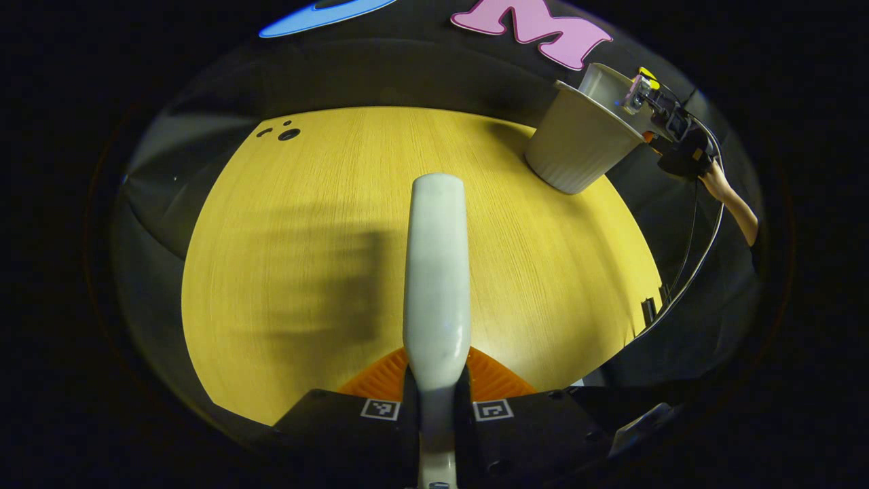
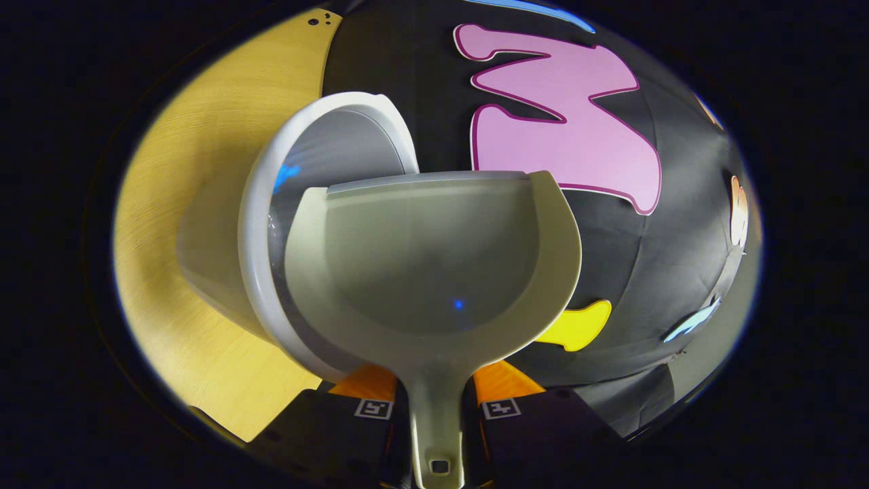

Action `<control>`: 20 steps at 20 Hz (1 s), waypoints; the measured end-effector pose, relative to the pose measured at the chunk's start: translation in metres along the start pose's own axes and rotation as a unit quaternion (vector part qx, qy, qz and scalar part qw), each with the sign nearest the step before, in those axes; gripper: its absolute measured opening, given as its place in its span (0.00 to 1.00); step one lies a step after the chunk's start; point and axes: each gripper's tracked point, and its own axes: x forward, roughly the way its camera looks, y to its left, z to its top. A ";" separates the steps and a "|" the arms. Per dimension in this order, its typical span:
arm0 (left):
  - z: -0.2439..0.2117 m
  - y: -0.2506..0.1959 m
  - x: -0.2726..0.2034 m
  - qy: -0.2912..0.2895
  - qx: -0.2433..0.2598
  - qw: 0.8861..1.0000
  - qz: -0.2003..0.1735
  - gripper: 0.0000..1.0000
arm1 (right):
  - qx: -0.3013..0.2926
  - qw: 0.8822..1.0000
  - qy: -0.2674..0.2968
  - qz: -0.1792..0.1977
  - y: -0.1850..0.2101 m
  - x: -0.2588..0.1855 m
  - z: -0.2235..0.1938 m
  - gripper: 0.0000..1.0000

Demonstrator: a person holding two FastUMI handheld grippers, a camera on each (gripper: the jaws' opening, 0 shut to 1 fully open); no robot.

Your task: Pick up the small broom and dustpan from the desktop, sweep the trash into the dustpan with the broom, and then empty the trash into the garbage bin.

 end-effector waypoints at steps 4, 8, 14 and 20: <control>0.004 0.003 0.001 -0.008 0.000 1.000 0.009 0.25 | 0.035 0.999 0.013 0.023 0.000 -0.004 -0.006 0.33; 0.018 0.011 -0.003 -0.035 0.019 0.998 0.050 0.25 | 0.114 0.992 0.030 0.053 -0.009 -0.021 -0.015 0.33; 0.035 0.001 -0.017 -0.093 0.022 0.993 0.066 0.25 | 0.241 0.968 0.041 0.049 -0.054 -0.060 -0.022 0.33; 0.026 0.006 -0.019 -0.117 -0.002 0.991 0.069 0.25 | 0.375 0.924 0.032 0.069 -0.077 -0.111 -0.015 0.36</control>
